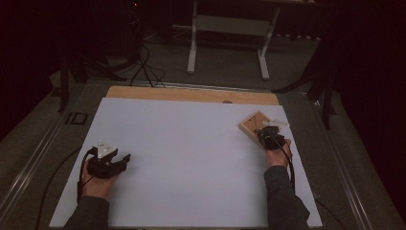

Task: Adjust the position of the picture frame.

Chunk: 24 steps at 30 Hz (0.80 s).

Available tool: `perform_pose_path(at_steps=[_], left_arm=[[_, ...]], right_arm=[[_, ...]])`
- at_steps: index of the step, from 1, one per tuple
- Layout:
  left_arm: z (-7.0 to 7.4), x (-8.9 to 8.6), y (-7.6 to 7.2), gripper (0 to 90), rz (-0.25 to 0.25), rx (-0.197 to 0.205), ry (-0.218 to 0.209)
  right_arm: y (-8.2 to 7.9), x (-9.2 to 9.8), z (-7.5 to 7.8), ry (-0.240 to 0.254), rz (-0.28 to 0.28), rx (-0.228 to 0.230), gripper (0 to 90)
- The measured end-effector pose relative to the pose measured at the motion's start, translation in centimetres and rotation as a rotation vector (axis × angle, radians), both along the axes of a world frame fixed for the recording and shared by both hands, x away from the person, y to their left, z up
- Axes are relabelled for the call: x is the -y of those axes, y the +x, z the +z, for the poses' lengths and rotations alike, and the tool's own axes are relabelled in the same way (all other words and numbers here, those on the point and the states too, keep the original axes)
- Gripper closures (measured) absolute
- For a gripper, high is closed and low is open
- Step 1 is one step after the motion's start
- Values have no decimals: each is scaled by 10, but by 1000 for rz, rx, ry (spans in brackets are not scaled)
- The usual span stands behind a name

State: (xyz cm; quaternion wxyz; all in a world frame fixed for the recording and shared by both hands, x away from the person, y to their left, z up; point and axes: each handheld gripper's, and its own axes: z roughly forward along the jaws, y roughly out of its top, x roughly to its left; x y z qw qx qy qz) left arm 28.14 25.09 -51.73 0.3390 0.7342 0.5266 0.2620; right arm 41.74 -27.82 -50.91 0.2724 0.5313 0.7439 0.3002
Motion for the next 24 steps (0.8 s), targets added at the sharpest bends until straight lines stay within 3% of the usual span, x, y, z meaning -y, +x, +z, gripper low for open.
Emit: perform_pose_path(at_steps=[11,24], left_arm=[[0,0,0,457,0,1,-1],[-1,1,0,457,-3,-5,3]], right_arm=[[-8,0,1,11,26,-9,900],[-32,-5,1,-15,111,-12,900]])
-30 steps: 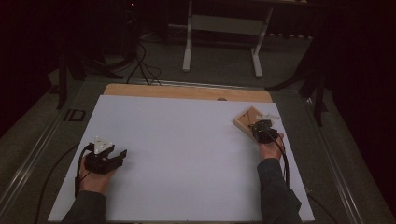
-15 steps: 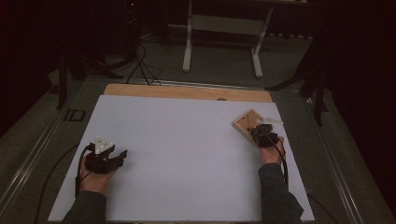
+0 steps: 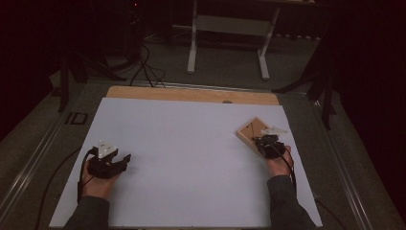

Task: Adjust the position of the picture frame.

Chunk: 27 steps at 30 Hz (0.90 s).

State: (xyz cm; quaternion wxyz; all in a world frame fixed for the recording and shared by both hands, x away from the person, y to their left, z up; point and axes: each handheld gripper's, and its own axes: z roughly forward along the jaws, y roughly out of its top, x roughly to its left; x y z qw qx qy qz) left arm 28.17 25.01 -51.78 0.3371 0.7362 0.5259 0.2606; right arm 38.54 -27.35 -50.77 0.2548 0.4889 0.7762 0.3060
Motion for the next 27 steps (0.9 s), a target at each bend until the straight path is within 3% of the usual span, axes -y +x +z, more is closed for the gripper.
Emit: perform_pose_path(at_steps=[12,27], left_arm=[[0,1,0,457,0,-1,0],[0,0,0,456,-3,-3,1]], right_arm=[[-23,-8,0,-8,62,1,900],[-48,-3,3,-35,156,-25,900]])
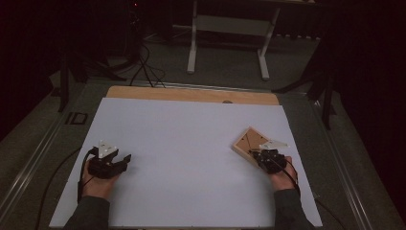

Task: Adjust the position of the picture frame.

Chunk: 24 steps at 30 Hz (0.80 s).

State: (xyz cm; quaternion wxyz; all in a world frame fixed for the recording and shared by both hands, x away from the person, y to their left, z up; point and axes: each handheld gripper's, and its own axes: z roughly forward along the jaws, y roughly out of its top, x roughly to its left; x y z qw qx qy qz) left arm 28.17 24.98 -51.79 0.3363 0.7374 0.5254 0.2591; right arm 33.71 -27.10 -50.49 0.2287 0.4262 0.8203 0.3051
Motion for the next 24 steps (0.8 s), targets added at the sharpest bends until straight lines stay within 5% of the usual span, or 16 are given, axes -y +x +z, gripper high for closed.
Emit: perform_pose_path(at_steps=[10,18,24], left_arm=[[0,0,0,456,-3,-1,2],[0,0,0,456,-1,2,-3],[0,0,0,456,-2,2,-3]], right_arm=[[-13,15,2,-19,13,-13,900],[-15,13,4,-113,36,3,900],[-13,27,5,-135,-9,4,900]])
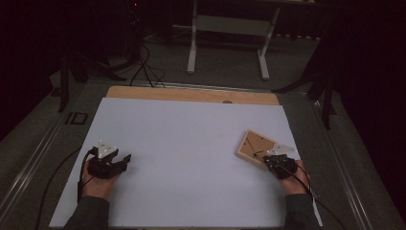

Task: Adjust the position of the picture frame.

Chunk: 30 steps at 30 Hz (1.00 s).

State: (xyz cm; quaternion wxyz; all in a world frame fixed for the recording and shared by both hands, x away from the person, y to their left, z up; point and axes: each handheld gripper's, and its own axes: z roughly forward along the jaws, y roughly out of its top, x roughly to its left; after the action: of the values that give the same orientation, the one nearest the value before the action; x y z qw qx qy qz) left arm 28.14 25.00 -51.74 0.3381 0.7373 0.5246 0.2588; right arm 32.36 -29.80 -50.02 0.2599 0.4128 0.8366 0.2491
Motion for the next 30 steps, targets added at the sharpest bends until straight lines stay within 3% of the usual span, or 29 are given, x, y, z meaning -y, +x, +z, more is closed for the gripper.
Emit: perform_pose_path(at_steps=[10,20,25,27,30], left_arm=[[-1,2,1,456,-2,-5,5],[-1,1,1,456,-2,-2,2],[-1,2,1,456,-5,-5,10],[-1,2,1,456,-6,-6,11],[-1,2,2,456,-4,-6,10]], right_arm=[[13,22,-1,24,-140,17,899],[24,32,-4,28,-226,62,898],[24,36,-3,50,-285,111,795],[26,39,-3,61,-303,108,790],[28,44,-4,115,-311,94,792]])
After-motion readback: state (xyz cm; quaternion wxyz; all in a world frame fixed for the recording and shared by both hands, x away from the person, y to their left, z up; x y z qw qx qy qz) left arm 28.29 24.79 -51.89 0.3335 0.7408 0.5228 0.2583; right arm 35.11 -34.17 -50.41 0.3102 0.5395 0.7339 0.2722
